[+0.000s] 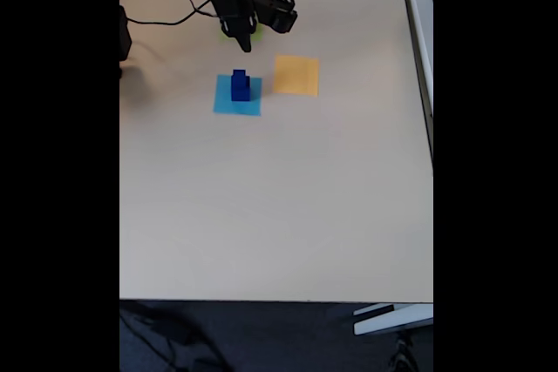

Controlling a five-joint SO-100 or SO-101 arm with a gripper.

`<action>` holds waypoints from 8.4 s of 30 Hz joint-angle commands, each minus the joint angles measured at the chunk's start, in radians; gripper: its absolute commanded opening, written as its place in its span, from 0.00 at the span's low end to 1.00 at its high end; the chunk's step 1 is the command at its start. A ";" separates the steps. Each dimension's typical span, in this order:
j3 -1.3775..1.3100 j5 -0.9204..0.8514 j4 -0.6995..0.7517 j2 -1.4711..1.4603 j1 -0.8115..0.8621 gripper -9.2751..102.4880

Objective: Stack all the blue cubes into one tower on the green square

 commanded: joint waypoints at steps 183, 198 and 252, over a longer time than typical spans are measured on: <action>0.324 -0.114 -0.321 0.109 0.175 0.28; 0.344 -0.109 -0.356 0.080 0.173 0.25; -0.607 0.000 -0.147 -0.505 0.040 0.08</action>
